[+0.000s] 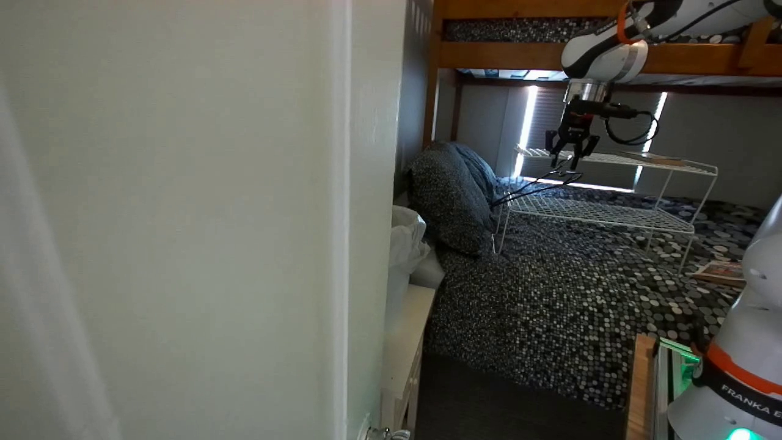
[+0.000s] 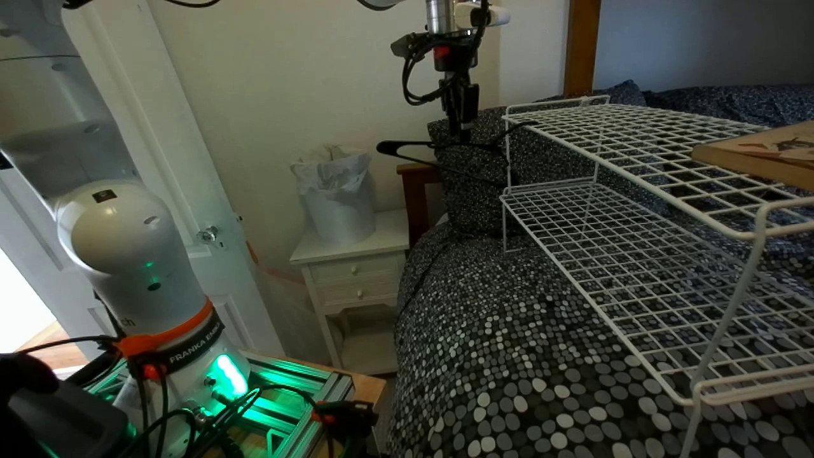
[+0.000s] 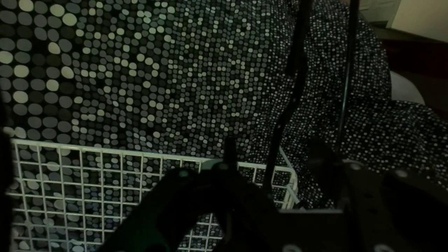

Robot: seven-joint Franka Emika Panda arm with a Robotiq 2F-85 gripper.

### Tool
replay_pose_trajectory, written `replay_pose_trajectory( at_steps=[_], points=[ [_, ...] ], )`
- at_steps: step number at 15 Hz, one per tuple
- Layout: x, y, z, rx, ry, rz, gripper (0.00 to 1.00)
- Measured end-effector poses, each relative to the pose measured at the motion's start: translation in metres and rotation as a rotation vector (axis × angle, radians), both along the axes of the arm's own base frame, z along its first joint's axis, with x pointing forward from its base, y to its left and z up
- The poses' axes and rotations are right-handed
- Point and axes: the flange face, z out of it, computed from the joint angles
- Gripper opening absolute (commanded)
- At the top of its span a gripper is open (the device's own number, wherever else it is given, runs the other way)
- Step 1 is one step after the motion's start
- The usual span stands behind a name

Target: Remove the hanger from the wire mesh of the top shoe rack shelf and place it in front of the left pillow

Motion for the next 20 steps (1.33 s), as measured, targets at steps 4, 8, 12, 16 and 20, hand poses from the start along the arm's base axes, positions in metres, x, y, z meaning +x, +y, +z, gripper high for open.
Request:
replay_pose_trajectory(
  at_steps=[4, 8, 12, 16, 20],
  points=[
    [0.007, -0.012, -0.009, -0.002, 0.018, -0.02, 0.51],
    [0.014, -0.018, -0.019, -0.001, 0.037, -0.033, 0.43],
    [0.02, -0.022, -0.027, 0.005, 0.047, -0.039, 0.1],
    [0.022, -0.024, -0.026, 0.008, 0.04, -0.045, 0.01],
    [0.024, -0.022, -0.023, 0.035, 0.028, -0.052, 0.02]
  ],
)
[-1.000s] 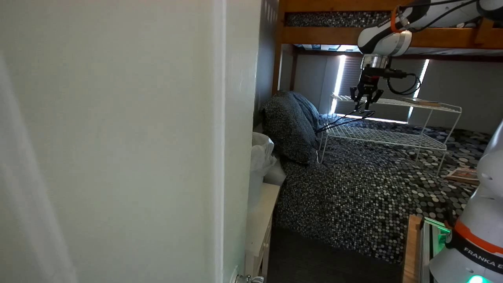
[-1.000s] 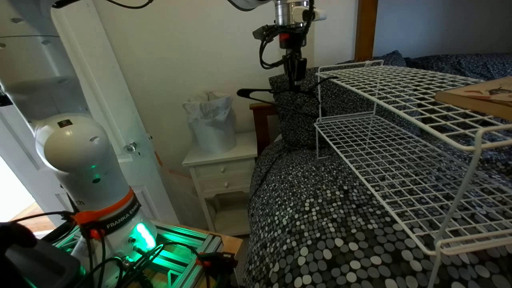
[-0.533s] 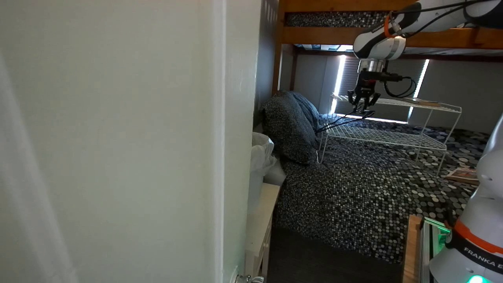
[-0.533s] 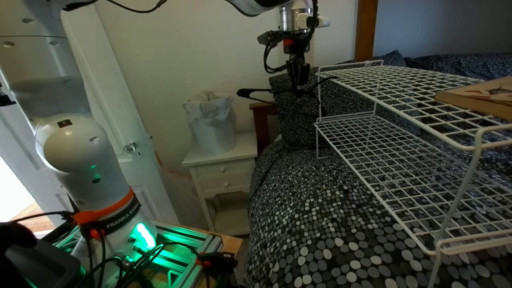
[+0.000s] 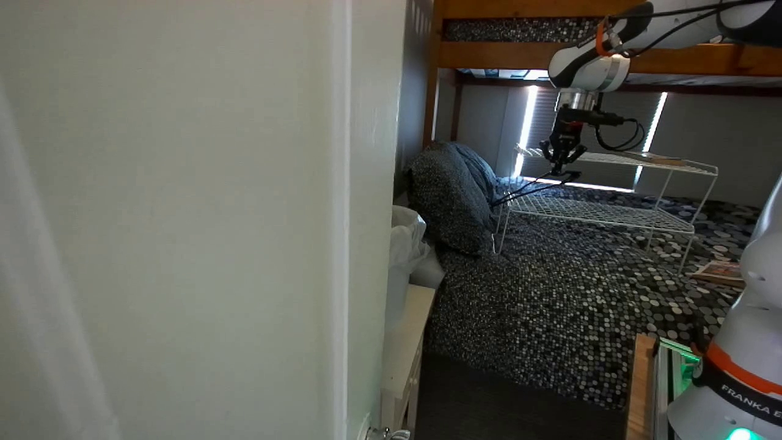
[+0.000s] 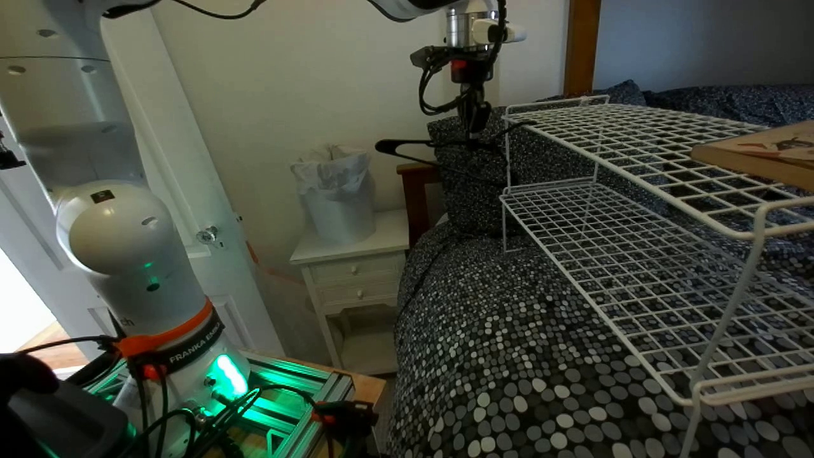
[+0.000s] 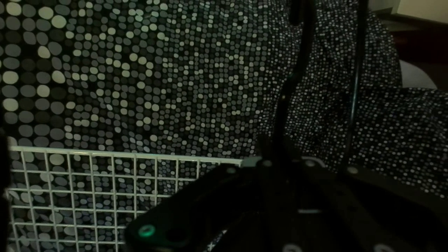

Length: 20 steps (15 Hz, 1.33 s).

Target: Remove the hanger from the wire mesh of the top shoe rack shelf and place it in front of the left pillow

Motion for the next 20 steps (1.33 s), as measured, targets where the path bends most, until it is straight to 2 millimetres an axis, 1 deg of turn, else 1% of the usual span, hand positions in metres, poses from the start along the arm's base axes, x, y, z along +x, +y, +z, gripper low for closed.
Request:
replay_pose_trajectory(
  at_steps=[4, 9, 14, 20],
  points=[
    [-0.002, -0.003, 0.001, 0.048, -0.016, -0.008, 0.02],
    [-0.004, -0.017, -0.003, 0.098, -0.04, 0.018, 0.02],
    [-0.003, -0.03, -0.009, 0.121, -0.051, 0.058, 0.02],
    [-0.004, -0.038, -0.014, 0.192, -0.066, 0.145, 0.02]
  ],
)
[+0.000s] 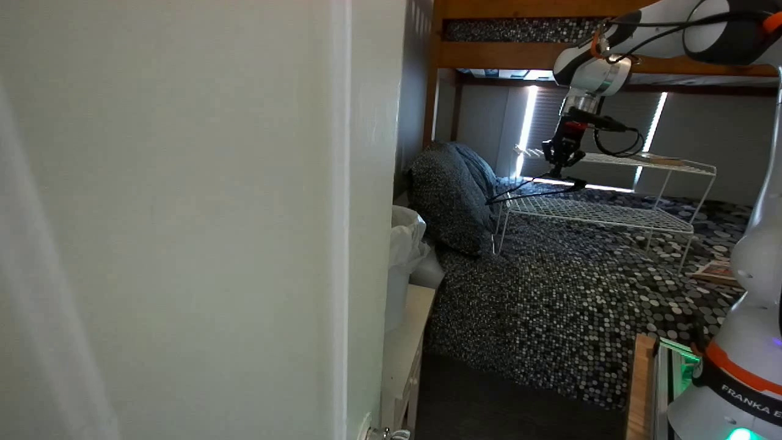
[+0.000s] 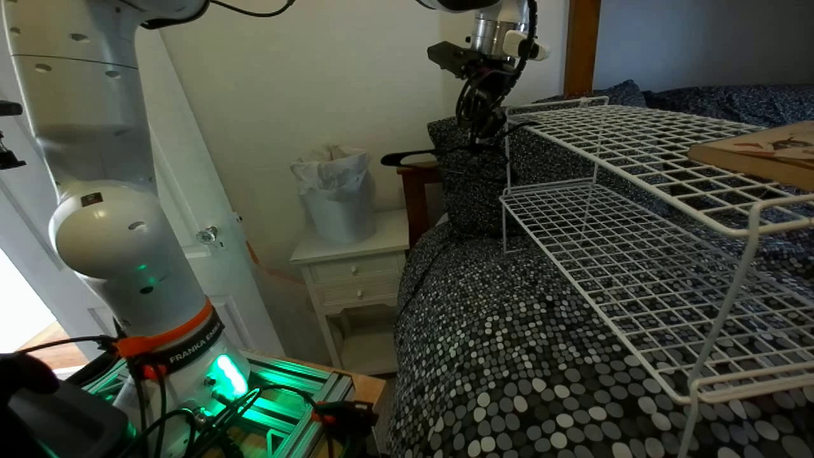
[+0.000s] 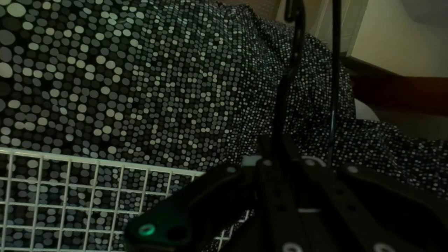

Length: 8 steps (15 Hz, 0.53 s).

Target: Remove the hanger from the wire mesh of the top shoe rack shelf and place it in front of the left pillow

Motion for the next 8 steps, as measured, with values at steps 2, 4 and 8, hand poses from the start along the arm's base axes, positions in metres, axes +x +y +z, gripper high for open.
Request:
replay_pose_trajectory(
  at_steps=[2, 4, 8],
  points=[
    [-0.0029, -0.0011, -0.0024, 0.041, 0.002, 0.034, 0.02],
    [-0.0054, -0.003, -0.0052, 0.078, 0.006, 0.064, 0.02],
    [-0.0087, -0.0074, -0.0098, 0.151, 0.03, 0.112, 0.02]
  ],
)
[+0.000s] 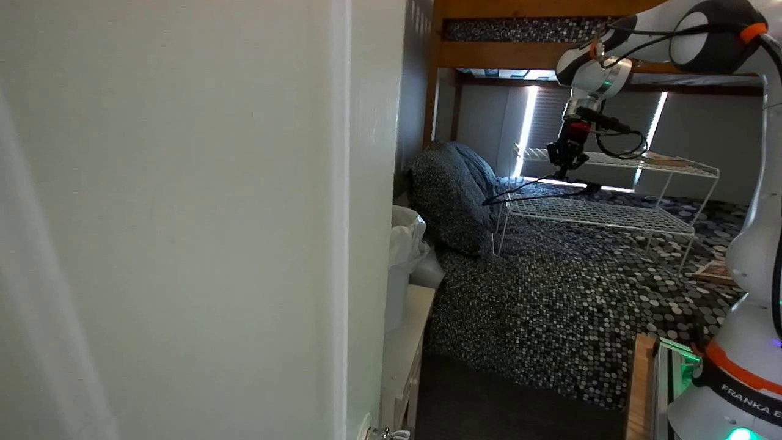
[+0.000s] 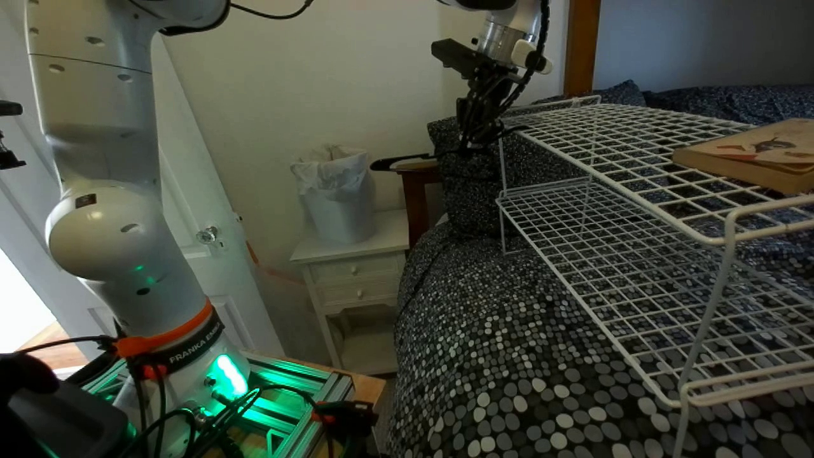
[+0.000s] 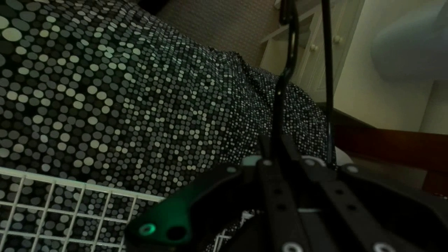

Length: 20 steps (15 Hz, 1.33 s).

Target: Remove the hanger from the wire mesh of the top shoe rack shelf and place it in front of the left pillow

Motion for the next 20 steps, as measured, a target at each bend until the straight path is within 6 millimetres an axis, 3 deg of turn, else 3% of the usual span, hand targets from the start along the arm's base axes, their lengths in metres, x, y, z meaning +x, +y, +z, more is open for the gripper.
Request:
replay_pose_trajectory(
  at_steps=[4, 11, 20],
  points=[
    [0.001, -0.004, 0.001, 0.034, 0.055, 0.011, 0.02],
    [0.008, -0.008, 0.024, -0.009, 0.06, -0.01, 0.02],
    [0.001, -0.009, 0.04, -0.095, 0.166, -0.129, 0.02]
  ],
)
